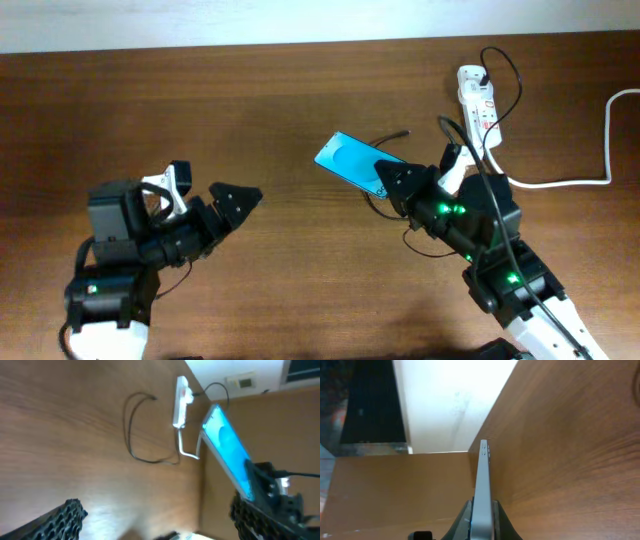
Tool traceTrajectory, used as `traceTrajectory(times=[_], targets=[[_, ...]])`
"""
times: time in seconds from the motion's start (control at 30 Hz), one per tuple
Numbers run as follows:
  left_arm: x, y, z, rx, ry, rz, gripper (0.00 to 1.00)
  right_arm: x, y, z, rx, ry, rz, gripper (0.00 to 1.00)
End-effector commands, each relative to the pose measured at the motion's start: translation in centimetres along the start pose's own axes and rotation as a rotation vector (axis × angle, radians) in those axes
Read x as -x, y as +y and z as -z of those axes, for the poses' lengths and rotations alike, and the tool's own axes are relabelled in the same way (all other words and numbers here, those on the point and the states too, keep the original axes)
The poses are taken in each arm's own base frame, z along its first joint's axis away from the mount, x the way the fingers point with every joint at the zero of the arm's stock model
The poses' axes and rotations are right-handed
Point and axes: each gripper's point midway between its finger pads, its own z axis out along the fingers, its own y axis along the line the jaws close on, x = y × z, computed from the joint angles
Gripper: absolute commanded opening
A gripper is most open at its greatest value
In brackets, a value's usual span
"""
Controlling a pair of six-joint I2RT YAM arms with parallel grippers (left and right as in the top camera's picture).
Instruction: Plug charger to phone and switch on socket
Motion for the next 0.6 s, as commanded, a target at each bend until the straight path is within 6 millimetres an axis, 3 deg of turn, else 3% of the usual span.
traceTrajectory(times=[0.0, 0.03, 0.13, 0.2, 0.33, 0.5, 0.57], targets=[[0.2, -0.4, -1.1, -0.059, 0.055, 0.166, 0.98, -1.0, 1.1, -2.0, 0.039, 0.039, -0.011, 0.04], [0.8, -0.7, -1.3, -0.072, 0.043, 0.197, 0.98, -1.6, 1.7, -3.1, 0.07, 0.051, -0.009, 0.04], [3.0, -1.7, -1.2, -0.104, -0.041, 0.255, 0.94, -4.1, 0.6, -6.7, 0.044, 0.063, -0.202, 0.04], [3.5, -1.2, -1.2, -0.085, -0.069, 0.335, 0.89, -5.5, 2.7, -8.0, 0.149, 0.079, -0.195, 0.04], [4.0, -0.7, -1.3, -0.07, -0.097, 0.439, 0.88, -7.7, 2.2, -9.1, 0.127, 0.087, -0.483, 0.04], [4.4, -0.1, -1.6, -0.042, -0.13, 0.535, 0.89, -9.2, 2.9, -8.9, 0.141, 0.123, -0.571, 0.04], [4.2, -0.3, -2.7, -0.041, -0.101, 0.546, 0.84, -9.4, 2.9, -8.9, 0.144, 0.121, -0.511, 0.04]])
